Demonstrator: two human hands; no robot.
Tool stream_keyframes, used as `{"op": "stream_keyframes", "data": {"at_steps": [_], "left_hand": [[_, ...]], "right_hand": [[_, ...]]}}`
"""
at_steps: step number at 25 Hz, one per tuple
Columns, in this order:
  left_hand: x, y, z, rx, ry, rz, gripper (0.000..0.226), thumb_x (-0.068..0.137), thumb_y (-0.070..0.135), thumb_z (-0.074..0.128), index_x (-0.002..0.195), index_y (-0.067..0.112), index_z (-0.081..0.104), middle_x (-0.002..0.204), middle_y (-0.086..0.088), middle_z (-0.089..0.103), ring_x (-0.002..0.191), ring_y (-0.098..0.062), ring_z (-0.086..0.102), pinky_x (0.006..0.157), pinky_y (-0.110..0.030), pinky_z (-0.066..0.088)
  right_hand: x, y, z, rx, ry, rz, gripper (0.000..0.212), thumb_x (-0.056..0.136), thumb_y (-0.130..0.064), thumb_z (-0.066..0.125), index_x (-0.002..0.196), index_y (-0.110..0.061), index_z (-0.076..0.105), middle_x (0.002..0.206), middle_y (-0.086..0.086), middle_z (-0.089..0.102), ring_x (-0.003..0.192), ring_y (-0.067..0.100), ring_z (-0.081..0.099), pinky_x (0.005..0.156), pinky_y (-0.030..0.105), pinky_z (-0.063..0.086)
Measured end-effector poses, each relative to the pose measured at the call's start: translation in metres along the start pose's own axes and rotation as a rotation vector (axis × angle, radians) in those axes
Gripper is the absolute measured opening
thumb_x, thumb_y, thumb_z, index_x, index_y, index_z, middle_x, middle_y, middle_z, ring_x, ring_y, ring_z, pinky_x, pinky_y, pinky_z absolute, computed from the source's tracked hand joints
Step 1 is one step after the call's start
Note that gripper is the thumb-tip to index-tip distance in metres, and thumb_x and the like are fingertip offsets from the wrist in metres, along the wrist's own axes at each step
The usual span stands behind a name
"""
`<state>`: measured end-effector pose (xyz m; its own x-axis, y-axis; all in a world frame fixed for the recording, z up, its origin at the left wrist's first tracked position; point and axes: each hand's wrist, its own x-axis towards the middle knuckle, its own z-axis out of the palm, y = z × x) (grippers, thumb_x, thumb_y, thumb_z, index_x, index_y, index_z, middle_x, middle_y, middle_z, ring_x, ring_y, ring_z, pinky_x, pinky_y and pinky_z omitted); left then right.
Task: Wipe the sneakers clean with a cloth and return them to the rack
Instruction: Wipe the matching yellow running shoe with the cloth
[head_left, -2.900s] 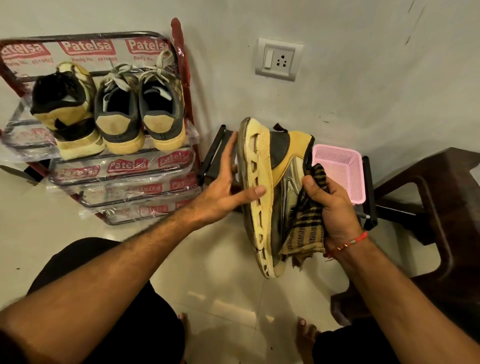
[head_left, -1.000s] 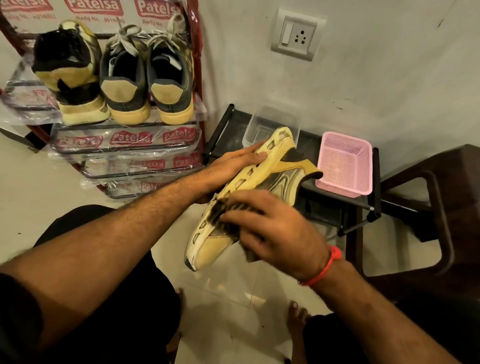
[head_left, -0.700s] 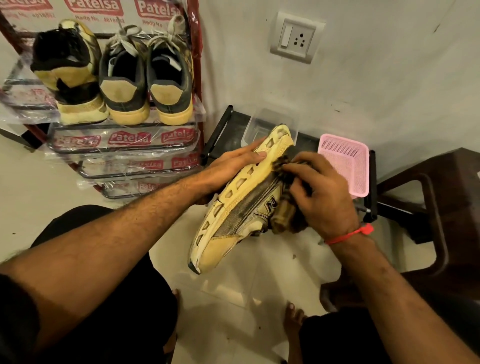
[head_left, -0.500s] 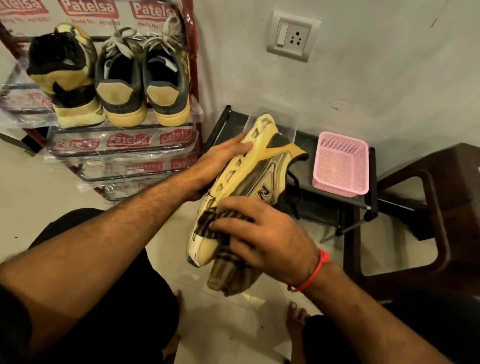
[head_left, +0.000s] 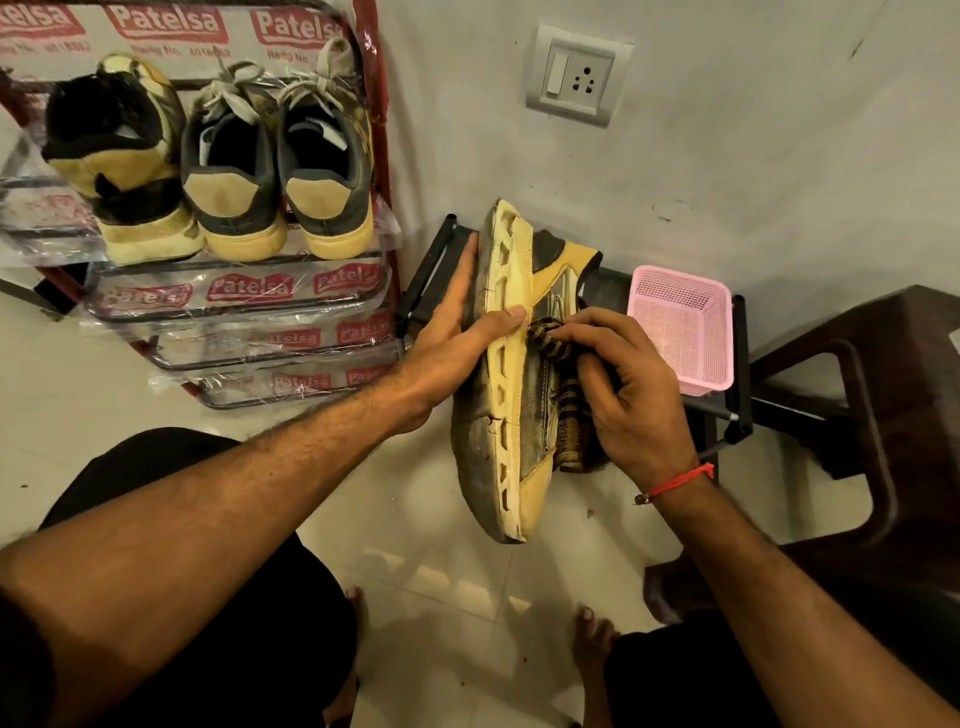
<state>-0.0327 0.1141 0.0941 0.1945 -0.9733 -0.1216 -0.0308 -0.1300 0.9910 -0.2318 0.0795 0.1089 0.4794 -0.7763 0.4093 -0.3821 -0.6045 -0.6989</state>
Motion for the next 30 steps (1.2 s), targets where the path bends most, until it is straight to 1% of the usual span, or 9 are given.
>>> {"op": "stream_keyframes", "data": {"at_steps": [5, 10, 14, 18, 19, 22, 24, 28, 30], "left_hand": [[0.017, 0.001, -0.022, 0.249, 0.281, 0.269, 0.092, 0.086, 0.069, 0.059, 0.157, 0.054, 0.002, 0.161, 0.002, 0.033, 0.142, -0.021, 0.042, 0.112, -0.057, 0.043], [0.008, -0.009, -0.003, 0.309, 0.077, 0.320, 0.091, 0.090, 0.064, 0.057, 0.158, 0.051, -0.003, 0.160, -0.002, 0.039, 0.138, -0.022, 0.049, 0.110, -0.057, 0.045], [0.017, -0.004, -0.010, 0.310, 0.172, 0.327, 0.088, 0.088, 0.075, 0.053, 0.157, 0.056, 0.002, 0.155, -0.003, 0.043, 0.135, -0.024, 0.050, 0.106, -0.058, 0.047], [0.017, 0.005, -0.030, 0.182, 0.276, 0.333, 0.085, 0.094, 0.057, 0.056, 0.161, 0.046, 0.004, 0.146, 0.039, 0.030, 0.139, -0.007, 0.045, 0.111, -0.054, 0.046], [0.013, 0.005, -0.026, 0.162, 0.263, 0.344, 0.084, 0.095, 0.053, 0.056, 0.161, 0.044, 0.004, 0.144, 0.041, 0.029, 0.140, -0.007, 0.044, 0.112, -0.054, 0.046], [0.010, -0.002, -0.009, 0.270, 0.193, 0.437, 0.085, 0.095, 0.063, 0.054, 0.161, 0.043, 0.006, 0.157, 0.013, 0.038, 0.141, -0.021, 0.046, 0.110, -0.056, 0.045], [0.015, -0.004, -0.010, 0.326, 0.181, 0.470, 0.086, 0.093, 0.068, 0.054, 0.162, 0.042, 0.008, 0.156, 0.000, 0.043, 0.138, -0.024, 0.048, 0.108, -0.057, 0.046], [0.026, 0.008, -0.040, 0.233, 0.339, 0.444, 0.087, 0.092, 0.068, 0.055, 0.160, 0.046, 0.007, 0.159, 0.012, 0.034, 0.142, -0.021, 0.044, 0.109, -0.061, 0.044], [0.022, 0.010, -0.043, 0.219, 0.345, 0.452, 0.086, 0.093, 0.067, 0.055, 0.160, 0.046, 0.006, 0.160, 0.016, 0.031, 0.145, -0.018, 0.041, 0.112, -0.059, 0.042]], "right_hand": [[-0.022, -0.027, 0.025, -0.035, -0.122, -0.143, 0.031, 0.093, -0.011, 0.053, 0.118, -0.006, 0.071, 0.122, 0.008, 0.059, 0.114, 0.013, 0.057, 0.102, 0.021, 0.047], [-0.001, -0.019, 0.011, -0.157, 0.056, -0.161, 0.028, 0.093, -0.011, 0.057, 0.117, -0.008, 0.072, 0.122, 0.015, 0.057, 0.114, 0.012, 0.052, 0.102, 0.012, 0.041], [-0.006, -0.017, 0.016, -0.084, -0.002, -0.177, 0.026, 0.092, -0.008, 0.059, 0.114, -0.006, 0.074, 0.121, 0.013, 0.060, 0.113, 0.021, 0.060, 0.099, 0.029, 0.051], [-0.023, -0.031, 0.030, -0.063, -0.101, -0.271, 0.025, 0.091, -0.006, 0.062, 0.114, -0.005, 0.074, 0.122, 0.014, 0.061, 0.114, 0.018, 0.059, 0.101, 0.023, 0.049], [-0.019, -0.031, 0.027, -0.097, -0.073, -0.293, 0.025, 0.091, -0.008, 0.062, 0.113, -0.006, 0.074, 0.121, 0.015, 0.061, 0.114, 0.017, 0.058, 0.101, 0.022, 0.049], [0.001, -0.024, 0.012, -0.158, 0.066, -0.249, 0.025, 0.092, -0.009, 0.062, 0.113, -0.006, 0.074, 0.120, 0.015, 0.061, 0.112, 0.021, 0.059, 0.097, 0.029, 0.052], [0.000, -0.020, 0.014, -0.133, 0.055, -0.247, 0.024, 0.091, -0.008, 0.062, 0.111, -0.005, 0.075, 0.119, 0.015, 0.062, 0.110, 0.023, 0.061, 0.095, 0.034, 0.054], [-0.030, -0.024, 0.037, -0.041, -0.150, -0.273, 0.022, 0.089, -0.011, 0.060, 0.104, -0.006, 0.076, 0.117, 0.012, 0.062, 0.104, 0.021, 0.064, 0.089, 0.035, 0.057], [-0.031, -0.025, 0.038, -0.060, -0.169, -0.283, 0.024, 0.090, -0.016, 0.058, 0.105, -0.008, 0.076, 0.119, 0.012, 0.061, 0.106, 0.021, 0.063, 0.089, 0.033, 0.057]]}}
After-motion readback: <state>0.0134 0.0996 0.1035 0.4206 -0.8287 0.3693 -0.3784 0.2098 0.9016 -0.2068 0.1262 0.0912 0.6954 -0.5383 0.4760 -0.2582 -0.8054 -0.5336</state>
